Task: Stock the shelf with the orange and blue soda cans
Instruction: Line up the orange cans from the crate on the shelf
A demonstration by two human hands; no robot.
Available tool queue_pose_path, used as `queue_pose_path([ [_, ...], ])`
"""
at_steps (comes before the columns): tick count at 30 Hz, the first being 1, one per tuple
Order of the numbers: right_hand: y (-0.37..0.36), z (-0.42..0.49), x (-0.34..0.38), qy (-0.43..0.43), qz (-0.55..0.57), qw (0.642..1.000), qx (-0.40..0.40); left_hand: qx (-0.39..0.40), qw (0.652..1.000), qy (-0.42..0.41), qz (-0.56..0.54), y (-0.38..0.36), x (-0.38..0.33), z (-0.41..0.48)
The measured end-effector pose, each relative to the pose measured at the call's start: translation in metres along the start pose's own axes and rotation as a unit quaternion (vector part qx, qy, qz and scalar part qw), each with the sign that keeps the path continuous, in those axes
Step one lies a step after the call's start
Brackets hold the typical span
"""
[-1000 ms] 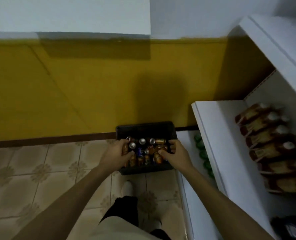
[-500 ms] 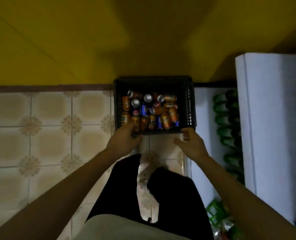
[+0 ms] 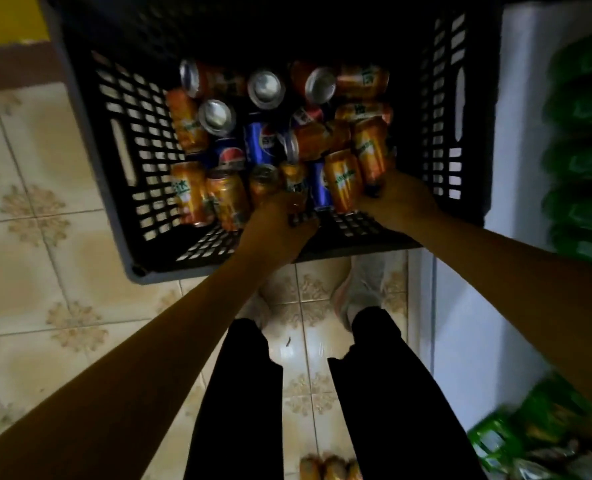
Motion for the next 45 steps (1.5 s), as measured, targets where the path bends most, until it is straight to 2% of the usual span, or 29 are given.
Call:
queue_pose_path([
  [2,-0.021,0.037,-0.009,-0.017,-0.001,0.999,0.028,0.006,1.000,0.027,-0.013,-0.025,0.009,0.034],
  [4,-0.042,0.064,-0.014,-0.036,-0.049,0.997,0.051,0.021,0.998,0.039,-0.034,-0.045,0.015,0.060],
  [8,-0.064,0.086,-0.015,-0.071,-0.124,0.989,-0.023,0.047,0.996,0.038,-0.059,-0.063,0.018,0.080],
  [11,-0.048,0.077,-0.012,-0.087,-0.118,0.989,-0.010,0.032,0.996,0.049,-0.062,-0.059,0.011,0.069],
  [14,-0.018,0.059,-0.004,-0.121,-0.021,0.991,0.052,0.027,0.995,0.060,-0.071,-0.041,-0.006,0.043],
  [16,-0.002,0.047,-0.002,-0.122,0.084,0.985,0.087,0.025,0.995,0.058,-0.082,-0.025,-0.024,0.024],
  [18,0.016,0.021,0.001,-0.121,0.142,0.976,0.113,0.007,0.991,0.070,-0.110,-0.008,-0.043,0.004],
  [21,0.044,-0.045,0.009,-0.143,0.246,0.951,0.121,-0.009,0.981,0.090,-0.169,0.012,-0.073,-0.030],
  [22,0.051,-0.066,0.012,-0.148,0.278,0.944,0.102,-0.001,0.975,0.096,-0.199,0.018,-0.086,-0.045],
  [25,0.075,-0.152,0.041,-0.089,0.260,0.961,-0.025,0.069,0.939,0.149,-0.303,0.034,-0.129,-0.102],
  [27,0.091,-0.225,0.070,0.008,0.176,0.975,-0.136,0.110,0.884,0.169,-0.422,0.046,-0.157,-0.146],
  [29,0.105,-0.292,0.097,0.105,0.114,0.956,-0.248,0.132,0.845,0.146,-0.498,0.066,-0.187,-0.192],
  [30,0.112,-0.319,0.108,0.137,0.118,0.945,-0.273,0.136,0.833,0.139,-0.518,0.078,-0.199,-0.215],
  [32,0.133,-0.364,0.126,0.171,0.203,0.927,-0.267,0.142,0.824,0.125,-0.535,0.106,-0.215,-0.256],
  [36,0.192,-0.434,0.148,0.148,0.454,0.860,-0.180,0.162,0.814,0.114,-0.546,0.160,-0.238,-0.325],
  [40,0.230,-0.490,0.158,0.115,0.523,0.822,-0.193,0.258,0.777,0.040,-0.573,0.192,-0.269,-0.390],
  [42,0.237,-0.511,0.170,0.137,0.562,0.804,-0.136,0.314,0.762,-0.017,-0.566,0.201,-0.287,-0.419],
  [45,0.248,-0.546,0.194,0.227,0.553,0.800,-0.058,0.385,0.745,-0.102,-0.536,0.212,-0.311,-0.452],
])
Point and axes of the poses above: each hand's wrist, its own z-axis towards the middle knuckle, its own y-axis out of the back of the hand, x = y × z, the point moved 2 cm from there along z, towards the middle knuckle, and after that the axes turned 7 degrees about -z, right-handed, at the moved point
